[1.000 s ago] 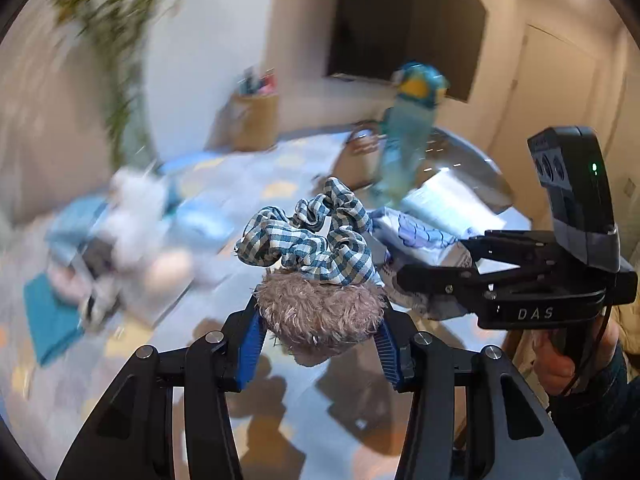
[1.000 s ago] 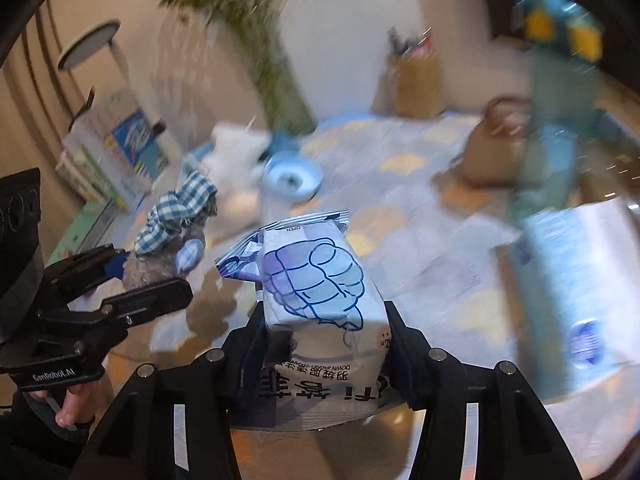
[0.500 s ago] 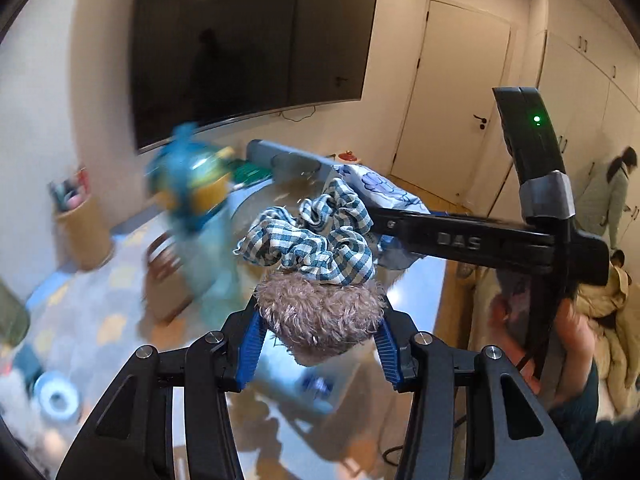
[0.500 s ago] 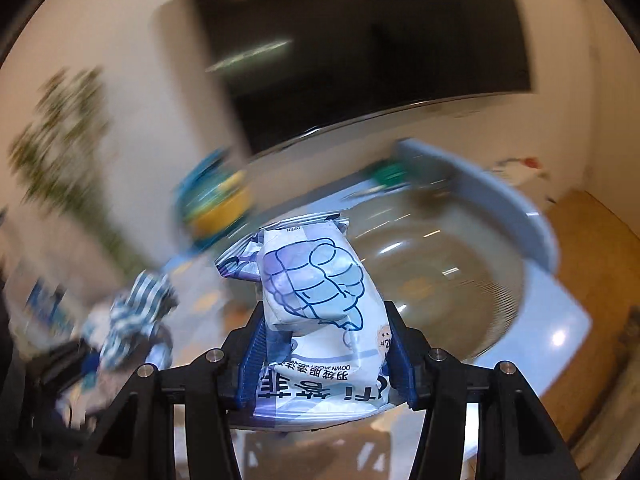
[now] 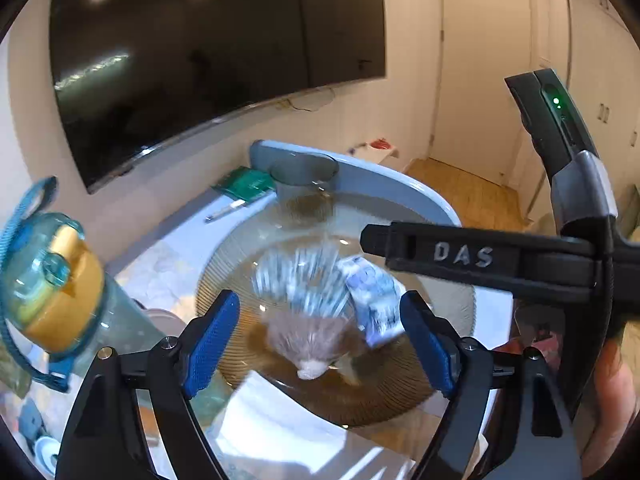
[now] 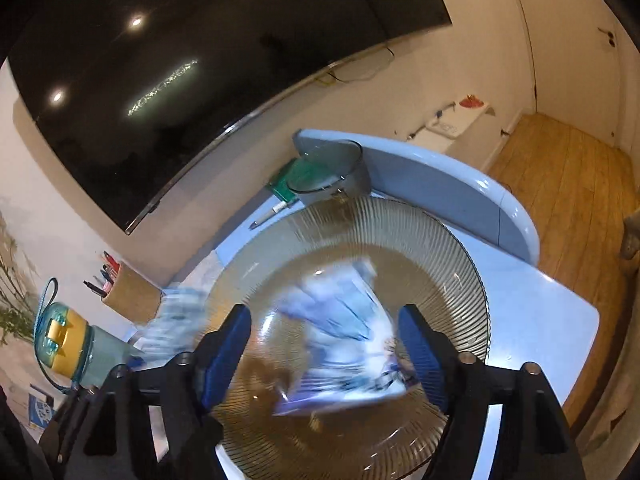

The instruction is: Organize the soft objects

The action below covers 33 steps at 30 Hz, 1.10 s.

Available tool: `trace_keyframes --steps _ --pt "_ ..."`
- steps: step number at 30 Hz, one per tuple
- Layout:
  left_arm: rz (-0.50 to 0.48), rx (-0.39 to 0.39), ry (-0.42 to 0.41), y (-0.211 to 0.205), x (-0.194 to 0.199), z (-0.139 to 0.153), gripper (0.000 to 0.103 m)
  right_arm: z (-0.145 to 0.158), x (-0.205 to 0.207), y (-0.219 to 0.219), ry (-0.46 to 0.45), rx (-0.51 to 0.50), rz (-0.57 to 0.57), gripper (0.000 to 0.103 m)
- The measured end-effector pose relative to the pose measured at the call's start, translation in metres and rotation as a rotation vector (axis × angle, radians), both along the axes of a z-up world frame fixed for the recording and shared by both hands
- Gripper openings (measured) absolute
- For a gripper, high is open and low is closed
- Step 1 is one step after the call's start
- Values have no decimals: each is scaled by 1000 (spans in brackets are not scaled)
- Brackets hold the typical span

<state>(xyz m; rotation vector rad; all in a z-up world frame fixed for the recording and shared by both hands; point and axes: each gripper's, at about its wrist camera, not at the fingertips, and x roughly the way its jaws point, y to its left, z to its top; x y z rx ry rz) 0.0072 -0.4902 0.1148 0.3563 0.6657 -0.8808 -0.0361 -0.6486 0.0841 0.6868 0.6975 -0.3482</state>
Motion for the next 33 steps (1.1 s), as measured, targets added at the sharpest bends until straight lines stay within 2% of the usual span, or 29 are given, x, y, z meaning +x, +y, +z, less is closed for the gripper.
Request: trace_keyframes --steps 3,8,10,15,20,22,23,25,26,29,33 --pt "-31 -12 28 8 -7 2 81 -2 -22 2 -22 16 -14 75" --pt "-80 -80 70 49 -27 21 81 17 -56 25 -78 -65 -11 76" --pt "-90 -98 75 63 -33 29 81 26 -67 37 -106 -94 14 79" --pt "-26 -128 56 134 -49 55 81 59 -85 92 -174 -216 130 88" --pt "151 -135 18 232 -54 78 81 78 -88 159 -248 -252 344 92" --pt "269 -72 -39 268 -54 85 81 79 -84 193 -273 -246 451 96" --pt "362 -15 -75 289 -54 88 81 80 -81 215 -281 -251 514 97" --pt "501 45 -118 326 -54 91 81 77 -73 251 -281 -272 597 99" --pt "554 47 -131 350 -57 93 81 74 -69 270 -275 -283 632 99" --pt "674 -16 -111 413 -62 88 81 59 -47 331 -239 -277 733 99" --pt "807 -83 -23 472 -61 42 81 15 -12 403 -148 -239 809 99"
